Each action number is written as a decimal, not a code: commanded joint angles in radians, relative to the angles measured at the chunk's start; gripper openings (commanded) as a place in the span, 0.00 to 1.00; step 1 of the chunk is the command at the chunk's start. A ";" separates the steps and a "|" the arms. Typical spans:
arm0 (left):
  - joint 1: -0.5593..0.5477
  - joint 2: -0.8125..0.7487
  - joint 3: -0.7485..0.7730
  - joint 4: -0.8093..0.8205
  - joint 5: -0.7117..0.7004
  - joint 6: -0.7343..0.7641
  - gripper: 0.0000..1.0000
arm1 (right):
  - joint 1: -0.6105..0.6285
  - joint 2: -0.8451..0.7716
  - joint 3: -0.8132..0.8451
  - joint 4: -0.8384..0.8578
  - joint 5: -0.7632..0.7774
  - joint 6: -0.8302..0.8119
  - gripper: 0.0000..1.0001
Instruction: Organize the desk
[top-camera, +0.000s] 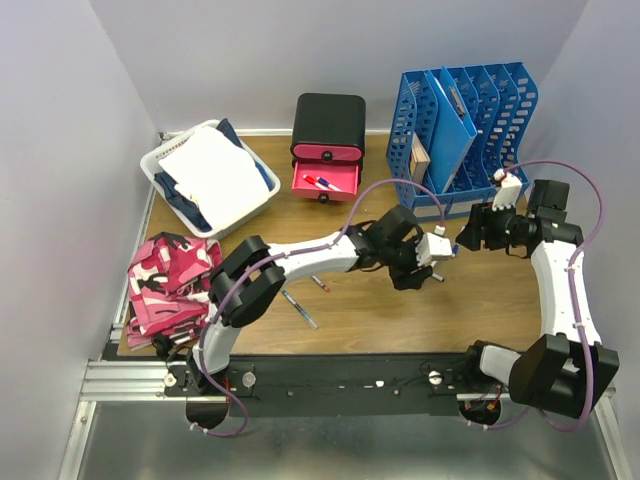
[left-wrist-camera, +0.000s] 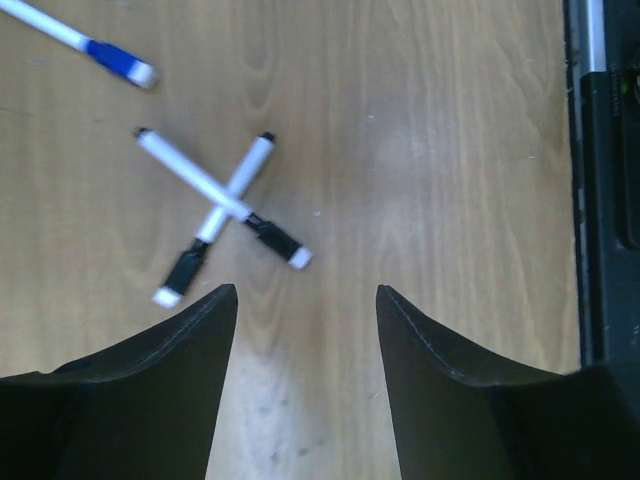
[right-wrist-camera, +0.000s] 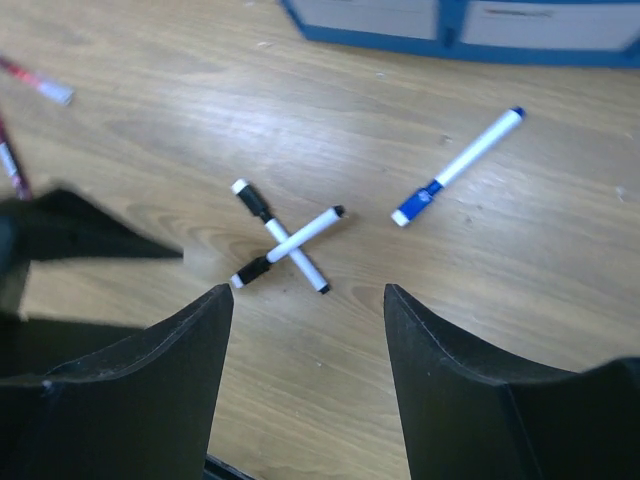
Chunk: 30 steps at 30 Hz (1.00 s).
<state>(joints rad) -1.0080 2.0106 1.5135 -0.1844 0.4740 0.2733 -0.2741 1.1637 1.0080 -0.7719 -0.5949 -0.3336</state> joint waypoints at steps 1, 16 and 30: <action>-0.046 0.083 0.062 -0.033 -0.075 -0.112 0.63 | -0.016 0.001 -0.020 0.091 0.165 0.152 0.69; -0.078 0.290 0.298 -0.134 -0.356 -0.382 0.49 | -0.022 0.050 -0.020 0.132 0.195 0.255 0.68; -0.103 0.350 0.361 -0.207 -0.445 -0.464 0.27 | -0.027 0.047 -0.040 0.140 0.204 0.265 0.68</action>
<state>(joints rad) -1.0927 2.3314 1.8465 -0.3431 0.0776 -0.1589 -0.2901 1.2079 0.9966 -0.6495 -0.4183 -0.0856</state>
